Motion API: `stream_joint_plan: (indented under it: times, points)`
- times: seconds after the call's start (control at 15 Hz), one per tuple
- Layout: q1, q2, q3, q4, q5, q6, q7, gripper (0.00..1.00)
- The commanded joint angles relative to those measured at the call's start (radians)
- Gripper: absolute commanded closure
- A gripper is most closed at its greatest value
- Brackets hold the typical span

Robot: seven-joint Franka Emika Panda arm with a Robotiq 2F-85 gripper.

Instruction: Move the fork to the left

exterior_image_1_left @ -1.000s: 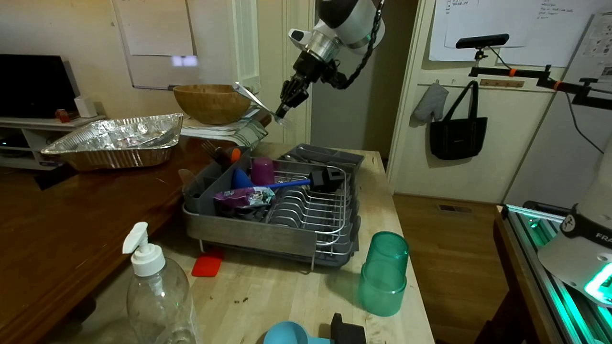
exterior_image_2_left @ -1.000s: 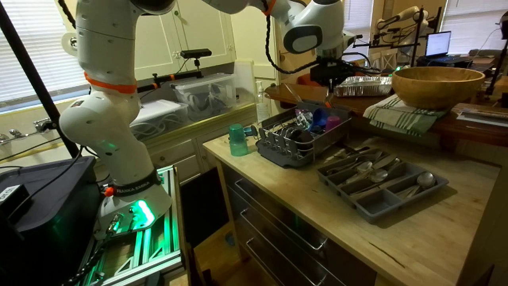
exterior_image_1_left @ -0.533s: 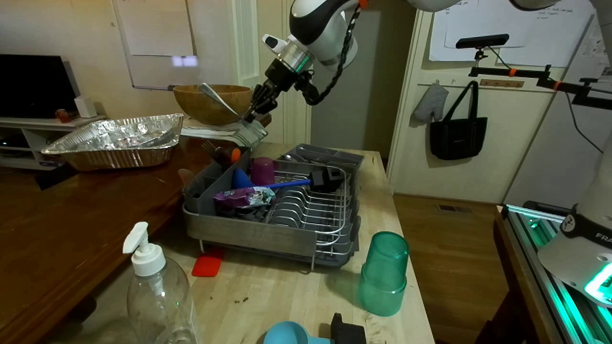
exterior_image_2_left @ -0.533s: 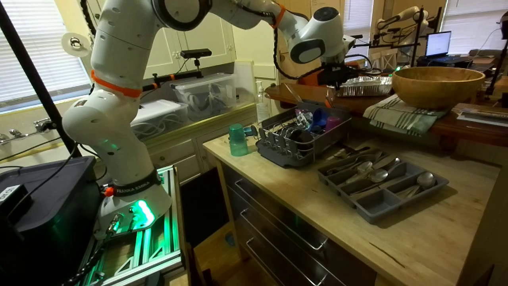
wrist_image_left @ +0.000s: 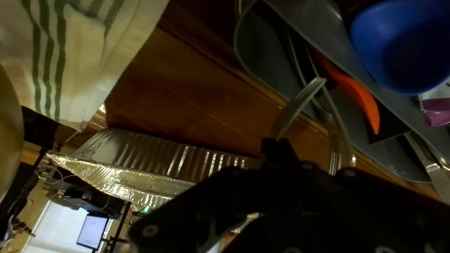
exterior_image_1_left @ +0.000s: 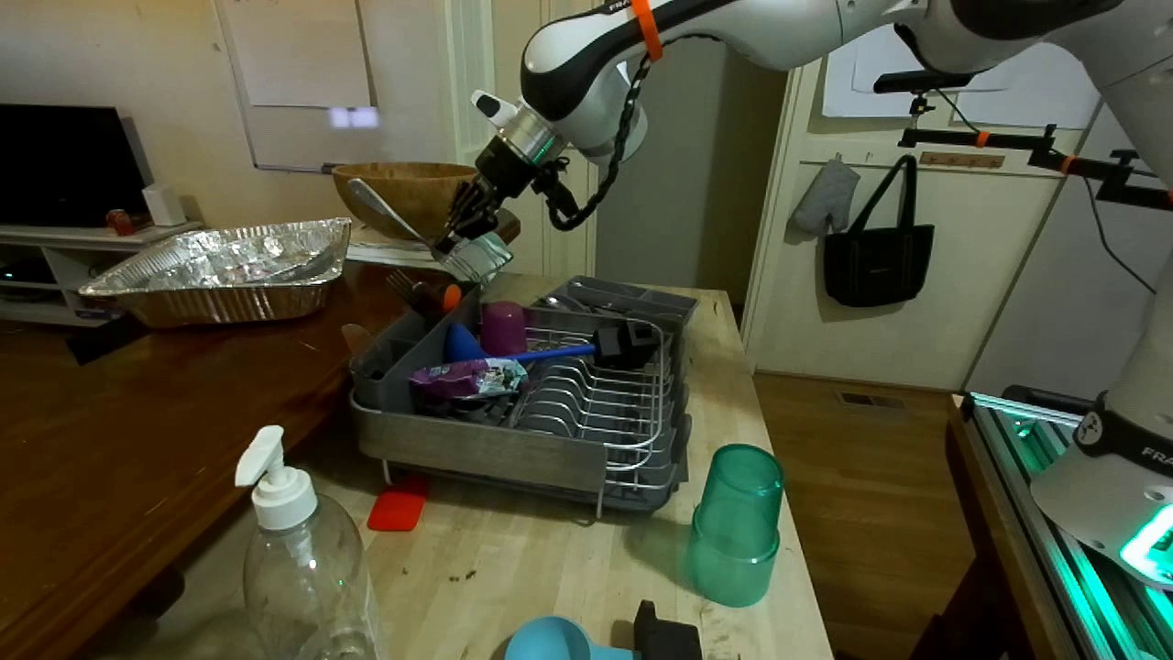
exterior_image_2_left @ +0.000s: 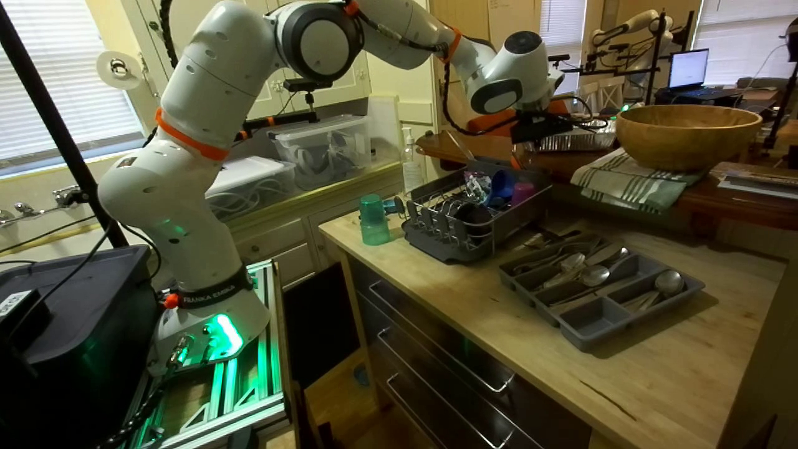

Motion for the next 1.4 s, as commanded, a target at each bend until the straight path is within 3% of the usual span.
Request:
stream_joint_plan:
  times: [0.0, 0.2, 0.27, 0.8, 1.33]
  points:
    - [-0.019, 0.096, 0.048, 0.129, -0.050, -0.065, -0.014, 0.99]
    - [-0.044, 0.131, 0.091, 0.192, -0.047, -0.189, -0.035, 0.99]
    - [-0.021, 0.088, 0.061, 0.116, -0.050, -0.105, 0.002, 0.96]
    - [-0.040, 0.114, 0.087, 0.146, -0.042, -0.149, -0.078, 0.99]
    - [-0.010, 0.122, 0.055, 0.144, -0.086, -0.090, -0.070, 0.99]
